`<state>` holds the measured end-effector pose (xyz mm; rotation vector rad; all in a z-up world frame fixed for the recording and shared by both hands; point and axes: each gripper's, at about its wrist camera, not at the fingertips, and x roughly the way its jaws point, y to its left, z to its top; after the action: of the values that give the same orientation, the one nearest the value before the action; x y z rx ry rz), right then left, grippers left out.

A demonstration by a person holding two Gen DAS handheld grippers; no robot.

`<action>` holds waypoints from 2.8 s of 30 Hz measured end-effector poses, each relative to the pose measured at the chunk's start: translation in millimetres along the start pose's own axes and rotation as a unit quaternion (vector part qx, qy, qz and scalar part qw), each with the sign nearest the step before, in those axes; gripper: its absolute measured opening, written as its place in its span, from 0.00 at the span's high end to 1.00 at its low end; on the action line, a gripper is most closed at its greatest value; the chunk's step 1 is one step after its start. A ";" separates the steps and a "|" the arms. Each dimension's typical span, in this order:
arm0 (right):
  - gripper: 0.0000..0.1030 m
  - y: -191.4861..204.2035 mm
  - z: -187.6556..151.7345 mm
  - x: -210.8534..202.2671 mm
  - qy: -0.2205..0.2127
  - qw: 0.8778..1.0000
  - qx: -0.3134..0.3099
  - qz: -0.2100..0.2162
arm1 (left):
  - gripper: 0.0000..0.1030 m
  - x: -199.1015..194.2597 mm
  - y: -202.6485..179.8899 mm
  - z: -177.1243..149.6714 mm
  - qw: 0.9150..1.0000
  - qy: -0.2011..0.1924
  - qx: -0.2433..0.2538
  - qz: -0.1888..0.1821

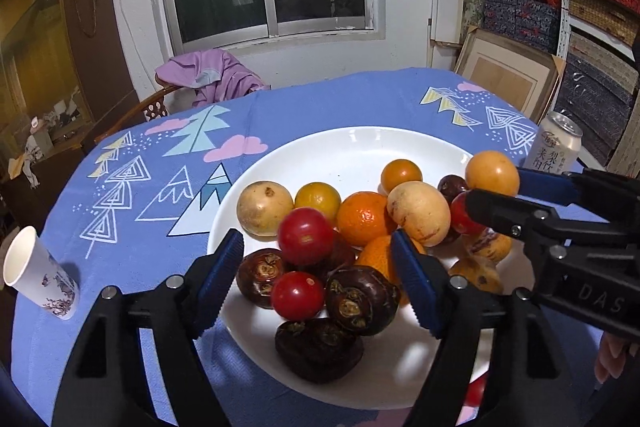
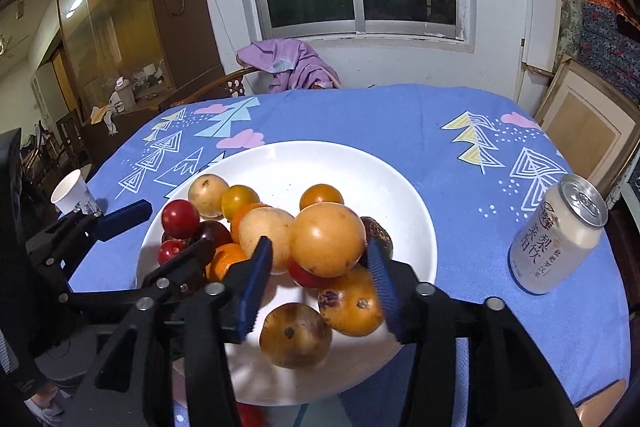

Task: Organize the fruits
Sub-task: 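Release the red fruit on the plate with left tool while right tool releases the orange-brown fruit, then close left tool on a small tan fruit while right tool grasps the last red fruit, then release the tan fruit on the plate with left tool while right tool releases the red fruit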

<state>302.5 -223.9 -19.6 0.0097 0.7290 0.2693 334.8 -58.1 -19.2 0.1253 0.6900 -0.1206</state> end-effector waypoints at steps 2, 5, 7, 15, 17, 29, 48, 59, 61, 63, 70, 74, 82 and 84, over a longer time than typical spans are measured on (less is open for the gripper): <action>0.49 -1.4 -2.2 -6.4 -0.002 1.000 -0.001 -0.001 | 0.28 -6.4 0.8 -2.0 1.000 -0.003 -0.001 0.002; 0.47 -6.0 -9.1 -22.4 -0.009 1.000 0.003 -0.001 | 0.25 -21.5 5.5 -12.2 1.000 -0.001 -0.006 -0.004; 0.45 -8.1 -17.7 -36.4 -0.012 1.000 -0.005 -0.001 | 0.24 -30.8 9.1 -24.8 1.000 0.007 -0.008 -0.018; 0.45 -7.8 -73.3 -72.1 0.009 0.999 -0.035 0.033 | 0.24 -43.2 -11.5 -69.4 0.995 0.052 0.026 -0.077; 0.45 -2.2 -84.3 -75.1 0.016 0.998 -0.049 0.040 | 0.24 -47.7 -24.0 -74.0 0.995 0.042 0.041 -0.082; 0.46 8.2 -95.5 -75.8 0.030 0.995 -0.067 0.060 | 0.51 -33.6 -23.9 -79.9 0.988 0.070 0.035 -0.134; 0.67 46.6 -98.5 -25.5 0.083 0.985 -0.128 0.083 | 0.77 -33.6 -15.3 -81.0 0.978 0.087 0.050 -0.182; 0.76 44.0 -92.8 -21.8 0.081 0.976 -0.163 0.122 | 0.75 -19.6 -11.8 -77.4 0.965 0.103 0.083 -0.228; 0.76 40.8 -94.0 -26.9 0.076 0.976 -0.164 0.118 | 0.75 -18.3 -18.3 -78.4 0.967 0.098 0.091 -0.217; 0.76 37.9 -98.0 -29.4 0.080 0.977 -0.164 0.110 | 0.75 -18.5 -24.5 -79.5 0.970 0.093 0.092 -0.206; 0.76 29.5 -107.6 -49.3 0.069 0.980 -0.156 0.106 | 0.74 -37.1 -22.8 -89.5 0.975 0.089 0.074 -0.190; 0.76 25.6 -104.0 -65.1 0.047 0.984 -0.141 0.101 | 0.74 -61.8 -9.7 -89.1 0.979 0.070 0.072 -0.175; 0.76 21.5 -29.4 -79.1 -0.026 0.993 -0.088 0.076 | 0.74 -60.0 10.1 -12.1 0.994 0.011 0.039 -0.103; 0.76 22.8 -9.0 -68.1 -0.032 0.994 -0.083 0.062 | 0.74 -48.8 10.8 7.0 0.996 0.005 0.038 -0.085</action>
<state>242.6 -219.4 20.7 -0.0944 0.6418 0.4465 303.5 -45.2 18.3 0.1399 0.7057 -0.3105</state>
